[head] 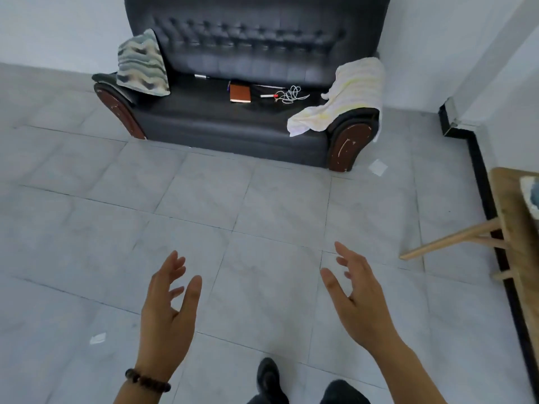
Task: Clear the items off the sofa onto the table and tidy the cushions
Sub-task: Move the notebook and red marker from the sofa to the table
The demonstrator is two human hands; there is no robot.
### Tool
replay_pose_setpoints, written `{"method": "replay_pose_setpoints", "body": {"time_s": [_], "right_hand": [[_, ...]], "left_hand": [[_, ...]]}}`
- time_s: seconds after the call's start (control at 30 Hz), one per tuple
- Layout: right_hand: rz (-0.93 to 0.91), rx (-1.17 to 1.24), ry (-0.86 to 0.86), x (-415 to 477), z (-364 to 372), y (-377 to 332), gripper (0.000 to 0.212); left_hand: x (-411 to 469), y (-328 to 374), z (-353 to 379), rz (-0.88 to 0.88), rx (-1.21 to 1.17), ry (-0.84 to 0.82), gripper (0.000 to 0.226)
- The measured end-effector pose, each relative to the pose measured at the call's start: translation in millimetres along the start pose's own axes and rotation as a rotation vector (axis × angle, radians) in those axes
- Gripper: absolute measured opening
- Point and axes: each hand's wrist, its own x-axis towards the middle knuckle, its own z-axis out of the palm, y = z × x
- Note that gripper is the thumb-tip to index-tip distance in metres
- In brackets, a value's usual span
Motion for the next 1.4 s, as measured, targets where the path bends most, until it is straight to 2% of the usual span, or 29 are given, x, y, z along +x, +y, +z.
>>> {"method": "replay_pose_setpoints", "body": {"time_s": [0.17,0.33,0.53,0.73,0.9,1.0,1.13,1.27,1.4], "right_hand": [[-0.027,0.027,0.023,78,8,-27,0.054],[0.041,0.075,0.062,173,23,-8,0.053],[0.023,0.02,-0.025,349,35,-6,0.052],[-0.129,-0.065,-0.05,546,13,-79,0.054],[-0.185,-0.061,-0.102,667,28,-113,0.05],[-0.143,-0.083,-0.142,731,58,-110,0.047],[-0.049,-0.112,-0.181,812,94,-106,0.047],[0.009,-0.115,-0.165,904,104,-127,0.046],[0.063,-0.025,-0.026,986,95,-154,0.046]], "left_hand": [[95,13,15,0.011,-0.056,-0.032,0.055],[196,11,77,-0.026,-0.094,-0.114,0.05],[349,38,140,-0.069,-0.072,-0.229,0.039],[514,111,152,0.012,-0.049,-0.128,0.041],[612,108,162,-0.052,-0.071,-0.042,0.04],[674,78,183,-0.145,-0.079,-0.046,0.038],[776,55,212,-0.21,-0.093,-0.13,0.036],[898,63,238,-0.172,-0.069,-0.213,0.035],[1008,99,266,-0.095,-0.047,-0.311,0.036]]}}
